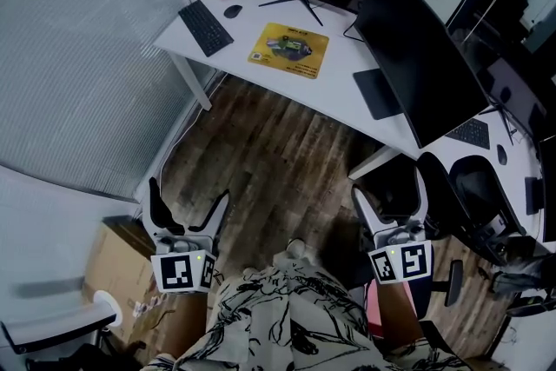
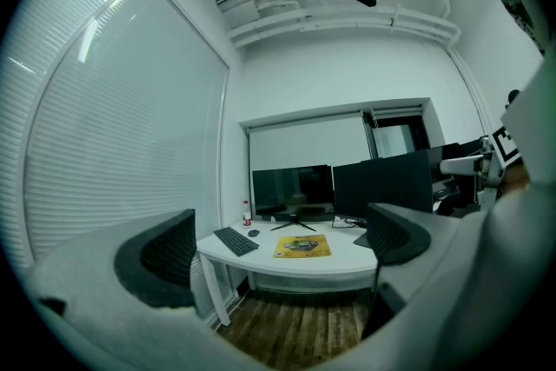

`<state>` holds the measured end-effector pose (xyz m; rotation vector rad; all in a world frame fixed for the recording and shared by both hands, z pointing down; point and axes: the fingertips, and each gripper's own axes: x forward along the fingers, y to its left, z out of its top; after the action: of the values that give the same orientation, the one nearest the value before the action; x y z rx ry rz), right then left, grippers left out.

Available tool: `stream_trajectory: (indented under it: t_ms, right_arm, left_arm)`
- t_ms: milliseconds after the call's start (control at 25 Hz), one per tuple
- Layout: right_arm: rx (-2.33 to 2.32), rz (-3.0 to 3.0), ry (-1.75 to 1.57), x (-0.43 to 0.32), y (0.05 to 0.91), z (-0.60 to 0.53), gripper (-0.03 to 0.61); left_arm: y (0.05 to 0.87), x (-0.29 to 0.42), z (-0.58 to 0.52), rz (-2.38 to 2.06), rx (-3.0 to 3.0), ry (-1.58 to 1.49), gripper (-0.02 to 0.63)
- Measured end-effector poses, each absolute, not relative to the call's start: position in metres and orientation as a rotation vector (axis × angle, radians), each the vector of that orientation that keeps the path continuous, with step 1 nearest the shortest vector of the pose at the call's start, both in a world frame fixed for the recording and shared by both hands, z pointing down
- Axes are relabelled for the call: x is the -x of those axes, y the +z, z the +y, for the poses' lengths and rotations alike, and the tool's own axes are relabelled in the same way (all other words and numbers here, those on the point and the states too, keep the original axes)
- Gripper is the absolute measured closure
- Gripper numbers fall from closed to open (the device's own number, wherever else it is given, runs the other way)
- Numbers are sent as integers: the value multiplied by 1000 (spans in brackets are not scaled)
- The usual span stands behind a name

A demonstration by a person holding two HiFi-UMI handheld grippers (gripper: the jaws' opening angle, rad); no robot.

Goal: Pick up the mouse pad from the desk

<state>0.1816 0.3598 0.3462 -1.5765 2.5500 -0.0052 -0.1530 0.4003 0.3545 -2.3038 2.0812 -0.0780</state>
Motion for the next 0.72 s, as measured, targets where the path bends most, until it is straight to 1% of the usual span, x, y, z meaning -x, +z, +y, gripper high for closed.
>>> stream_trajectory:
  t_ms: [400,720]
  right_arm:
    - [1582,2579,-27,-191,355,337,57]
    - [1597,2581,-33,-172,362,313,48]
  left_arm:
    - [355,141,386,2122,2292,-90,12]
    - [369,167,363,2148,2305,-96,12]
